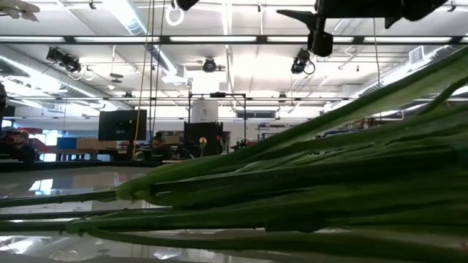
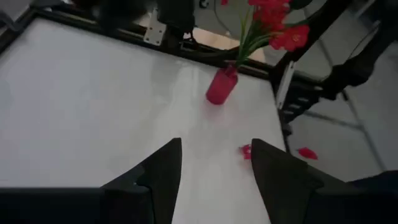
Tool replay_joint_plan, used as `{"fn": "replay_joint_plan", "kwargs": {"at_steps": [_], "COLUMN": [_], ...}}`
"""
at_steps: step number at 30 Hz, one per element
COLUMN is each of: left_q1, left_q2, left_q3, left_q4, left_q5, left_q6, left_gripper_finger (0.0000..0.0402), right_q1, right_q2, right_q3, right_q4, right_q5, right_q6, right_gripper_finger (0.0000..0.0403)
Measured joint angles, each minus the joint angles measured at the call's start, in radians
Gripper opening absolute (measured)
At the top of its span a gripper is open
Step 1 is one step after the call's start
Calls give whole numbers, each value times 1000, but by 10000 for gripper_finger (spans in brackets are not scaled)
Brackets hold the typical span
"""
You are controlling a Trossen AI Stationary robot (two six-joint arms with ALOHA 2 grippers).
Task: Sort flowers into vase by color
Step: Put the red flowers into the red vase
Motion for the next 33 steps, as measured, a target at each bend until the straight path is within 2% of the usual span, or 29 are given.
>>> {"fn": "replay_joint_plan", "kwargs": {"at_steps": [4, 6, 11, 17, 23, 29, 33], "left_q1": [-41, -69, -138, -181, -156, -103, -103], "left_q2": [134, 191, 311, 458, 592, 721, 728], "left_q3": [191, 234, 238, 239, 239, 234, 135], "left_q4": [-196, -242, -222, -175, -176, -144, -99], "left_q5": [1, 1, 1, -4, -45, -3, 29], "left_q6": [84, 131, 215, 222, 267, 309, 262], "left_gripper_finger": [193, 192, 192, 192, 192, 192, 191], "right_q1": [18, 18, 12, 7, 14, 14, 12], "right_q2": [30, 38, 22, -14, -34, -32, -36], "right_q3": [35, 42, 42, 42, 42, 42, 41], "right_q4": [-61, -56, -58, -43, -49, -63, -108], "right_q5": [13, 29, 39, 56, 76, 81, 77], "right_q6": [2, 2, 4, 7, 16, 15, 14], "right_gripper_finger": [136, 136, 136, 136, 136, 136, 136]}}
